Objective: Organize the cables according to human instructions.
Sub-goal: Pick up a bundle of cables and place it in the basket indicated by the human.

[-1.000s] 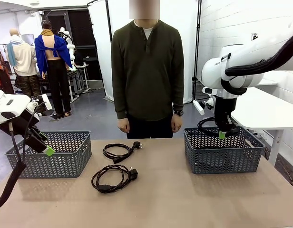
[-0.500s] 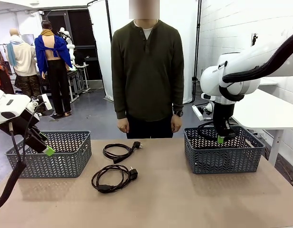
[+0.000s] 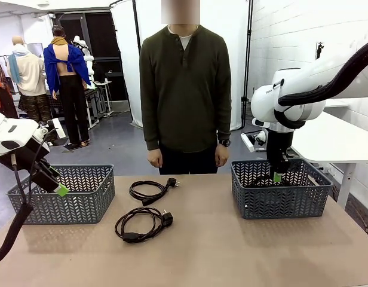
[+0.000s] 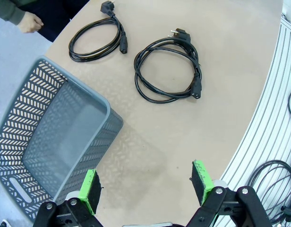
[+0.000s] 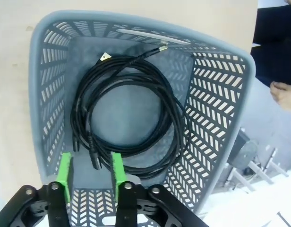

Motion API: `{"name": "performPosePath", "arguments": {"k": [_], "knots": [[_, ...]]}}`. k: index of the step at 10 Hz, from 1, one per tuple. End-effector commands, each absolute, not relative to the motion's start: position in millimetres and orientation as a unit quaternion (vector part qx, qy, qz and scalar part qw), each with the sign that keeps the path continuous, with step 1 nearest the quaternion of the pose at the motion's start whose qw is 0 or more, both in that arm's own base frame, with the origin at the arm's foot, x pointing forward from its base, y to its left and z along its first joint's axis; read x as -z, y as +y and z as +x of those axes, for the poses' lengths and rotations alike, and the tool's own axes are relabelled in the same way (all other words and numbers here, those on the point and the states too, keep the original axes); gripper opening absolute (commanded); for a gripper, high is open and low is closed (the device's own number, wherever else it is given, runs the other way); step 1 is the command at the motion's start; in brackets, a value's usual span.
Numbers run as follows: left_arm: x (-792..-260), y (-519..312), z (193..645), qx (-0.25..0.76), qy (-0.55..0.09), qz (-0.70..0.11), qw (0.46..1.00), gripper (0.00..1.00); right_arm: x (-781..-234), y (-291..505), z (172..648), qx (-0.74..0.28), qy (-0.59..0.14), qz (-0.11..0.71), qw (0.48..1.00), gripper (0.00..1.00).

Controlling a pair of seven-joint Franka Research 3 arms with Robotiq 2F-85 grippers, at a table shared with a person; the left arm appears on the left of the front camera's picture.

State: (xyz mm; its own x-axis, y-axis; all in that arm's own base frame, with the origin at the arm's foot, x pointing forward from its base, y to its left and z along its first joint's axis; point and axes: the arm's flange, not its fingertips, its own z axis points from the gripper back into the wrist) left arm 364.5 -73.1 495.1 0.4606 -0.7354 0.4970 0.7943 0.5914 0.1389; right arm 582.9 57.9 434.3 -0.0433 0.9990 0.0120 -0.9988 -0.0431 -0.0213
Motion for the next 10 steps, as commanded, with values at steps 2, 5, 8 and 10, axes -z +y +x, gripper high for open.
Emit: {"name": "performPosePath", "arguments": {"k": [2, 5, 8, 10], "knots": [[-494, -73, 363, 0.444, -0.262, -0.064, 0.855, 1.0, -440, 58, 590, -0.714, -0.024, -0.009, 0.7, 1.0], [-494, -73, 363, 0.444, -0.262, -0.064, 0.855, 1.0, -448, 61, 590, -0.714, -0.021, -0.009, 0.7, 1.0], [-494, -73, 363, 0.444, -0.262, -0.064, 0.855, 1.0, -451, 63, 593, -0.707, -0.016, -0.01, 0.707, 1.0], [-494, -73, 363, 0.444, -0.262, -0.064, 0.855, 1.0, -449, 61, 589, -0.717, -0.021, -0.009, 0.697, 1.0]]}}
